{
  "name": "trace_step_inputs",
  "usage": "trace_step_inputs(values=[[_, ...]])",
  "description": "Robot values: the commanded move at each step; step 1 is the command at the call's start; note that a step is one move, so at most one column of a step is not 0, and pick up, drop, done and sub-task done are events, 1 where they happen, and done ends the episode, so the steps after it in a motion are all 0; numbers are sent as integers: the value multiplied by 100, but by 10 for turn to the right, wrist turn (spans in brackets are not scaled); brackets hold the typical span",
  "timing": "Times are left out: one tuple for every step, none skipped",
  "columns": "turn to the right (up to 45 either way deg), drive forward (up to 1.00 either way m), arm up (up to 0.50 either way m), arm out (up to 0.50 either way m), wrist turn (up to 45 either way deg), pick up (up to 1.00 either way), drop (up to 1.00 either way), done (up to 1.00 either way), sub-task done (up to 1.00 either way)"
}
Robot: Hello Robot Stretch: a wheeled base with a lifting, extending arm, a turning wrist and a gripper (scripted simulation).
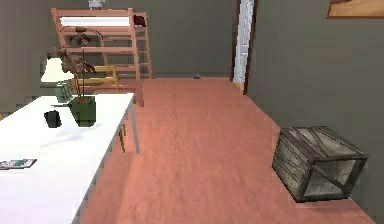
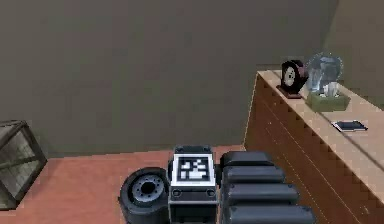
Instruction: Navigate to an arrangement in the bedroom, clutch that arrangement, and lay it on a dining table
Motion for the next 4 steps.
trace_step_inputs(values=[[0, 100, 0, 0, 0, 0, 0, 0, 0], [0, 20, 0, 0, 0, 0, 0, 0, 0], [450, 0, 0, 0, 0, 0, 0, 0, 0], [240, 0, 0, 0, 0, 0, 0, 0, 0]])
